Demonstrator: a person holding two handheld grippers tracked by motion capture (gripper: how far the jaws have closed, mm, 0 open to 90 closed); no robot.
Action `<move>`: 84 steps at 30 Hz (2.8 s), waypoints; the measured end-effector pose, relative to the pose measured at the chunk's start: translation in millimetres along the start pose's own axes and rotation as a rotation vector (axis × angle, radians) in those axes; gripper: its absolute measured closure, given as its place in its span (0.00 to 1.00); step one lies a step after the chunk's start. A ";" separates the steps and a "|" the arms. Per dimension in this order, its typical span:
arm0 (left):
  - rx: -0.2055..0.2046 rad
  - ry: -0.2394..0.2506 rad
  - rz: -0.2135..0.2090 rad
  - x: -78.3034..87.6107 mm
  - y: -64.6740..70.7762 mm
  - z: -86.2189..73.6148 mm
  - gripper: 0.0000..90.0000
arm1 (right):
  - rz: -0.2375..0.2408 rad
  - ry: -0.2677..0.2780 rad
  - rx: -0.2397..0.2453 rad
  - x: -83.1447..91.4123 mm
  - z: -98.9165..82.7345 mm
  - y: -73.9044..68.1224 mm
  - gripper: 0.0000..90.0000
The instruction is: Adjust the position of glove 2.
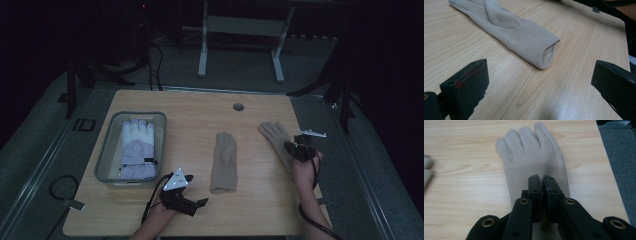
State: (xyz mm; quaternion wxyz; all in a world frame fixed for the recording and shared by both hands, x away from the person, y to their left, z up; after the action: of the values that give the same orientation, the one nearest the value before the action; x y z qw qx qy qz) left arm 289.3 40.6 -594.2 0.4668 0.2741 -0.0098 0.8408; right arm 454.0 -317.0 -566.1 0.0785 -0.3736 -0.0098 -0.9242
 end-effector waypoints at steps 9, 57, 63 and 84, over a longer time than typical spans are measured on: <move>-0.012 0.008 0.003 3.0 0.8 2.3 0.02 | 0.007 0.040 -0.023 33.9 -17.6 -25.6 0.94; -0.020 -0.001 -0.004 0.3 1.3 -0.2 0.02 | 0.294 0.019 0.387 -7.6 -42.5 -18.7 0.75; -0.024 0.000 -0.004 0.7 1.7 0.8 0.02 | 0.199 0.018 0.289 -3.5 -42.8 -23.2 0.92; -0.018 0.018 0.002 4.3 1.5 4.0 0.02 | 0.007 0.031 0.043 32.1 -40.3 -30.3 0.91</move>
State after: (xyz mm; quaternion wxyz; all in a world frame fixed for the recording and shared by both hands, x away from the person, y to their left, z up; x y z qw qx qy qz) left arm 288.1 42.0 -588.4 0.4685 0.2623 -0.0135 0.8435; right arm 398.9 -294.6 -571.7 0.0897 -0.3577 -0.0272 -0.9291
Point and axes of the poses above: each handheld gripper's, and its own axes: x roughly backward along the jaws, z roughly out of its top, y roughly to its right, the point moved 7 cm from there along -x, roughly forward along the jaws, and after that the axes turned 4 degrees about x, right-handed, at the moved point
